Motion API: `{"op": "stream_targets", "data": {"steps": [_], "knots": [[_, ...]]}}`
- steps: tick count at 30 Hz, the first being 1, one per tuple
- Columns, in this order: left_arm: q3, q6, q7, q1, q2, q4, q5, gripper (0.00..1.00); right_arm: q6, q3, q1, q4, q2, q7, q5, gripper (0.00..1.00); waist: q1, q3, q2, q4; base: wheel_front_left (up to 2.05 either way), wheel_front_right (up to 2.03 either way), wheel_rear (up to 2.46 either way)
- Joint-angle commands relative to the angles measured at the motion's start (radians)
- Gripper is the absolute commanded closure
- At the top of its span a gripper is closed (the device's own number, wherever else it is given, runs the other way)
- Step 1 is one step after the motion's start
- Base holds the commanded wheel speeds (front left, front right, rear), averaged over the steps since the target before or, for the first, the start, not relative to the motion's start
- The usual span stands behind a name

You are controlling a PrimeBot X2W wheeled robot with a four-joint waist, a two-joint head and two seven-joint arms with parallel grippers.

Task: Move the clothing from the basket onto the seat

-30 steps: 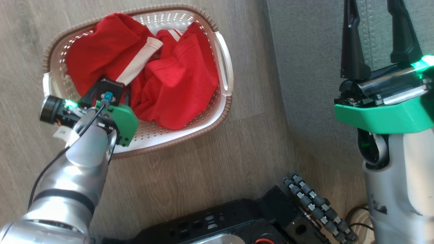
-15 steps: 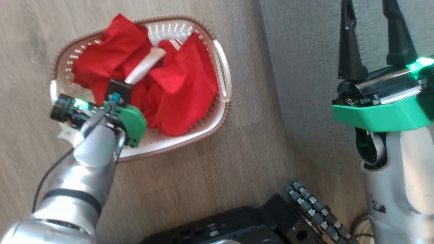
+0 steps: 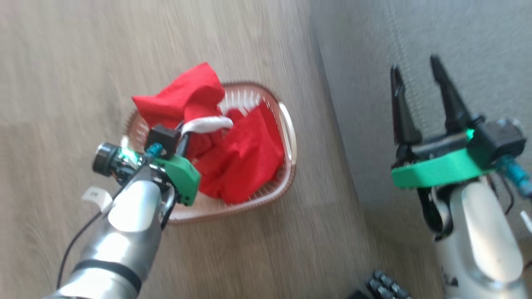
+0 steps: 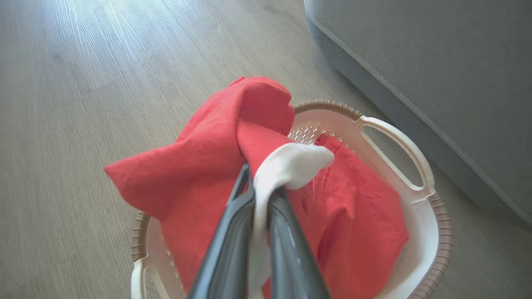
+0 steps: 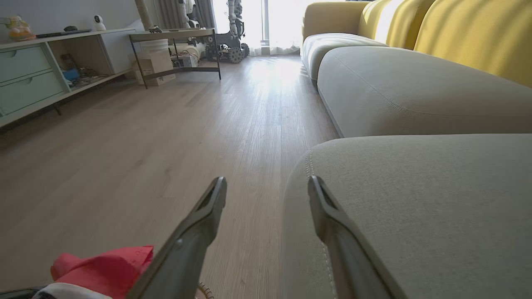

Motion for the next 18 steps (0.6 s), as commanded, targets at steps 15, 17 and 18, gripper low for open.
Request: {"op": "stream_targets", "data": {"steps": [15,17,18], "knots": [[-0.138,0.014,0.08,0.171,0.012,-0.327,-0.23,1.0,0.0,0.017,0.25,0.127,0.002,-0.006,-0.04,0.0,0.0,-0.511,-0.0001,0.112,0.0,0.0,0.0],[-0.147,0.02,0.102,0.177,0.012,-0.363,-0.246,1.0,0.0,0.023,0.27,0.134,0.002,-0.006,-0.039,0.0,0.0,-0.543,-0.0001,0.117,0.0,0.0,0.0],[-0.15,0.023,0.114,0.177,0.012,-0.382,-0.251,1.0,0.0,0.026,0.276,0.135,0.002,-0.006,-0.039,0.0,0.0,-0.554,-0.0001,0.119,0.0,0.0,0.0]]}}
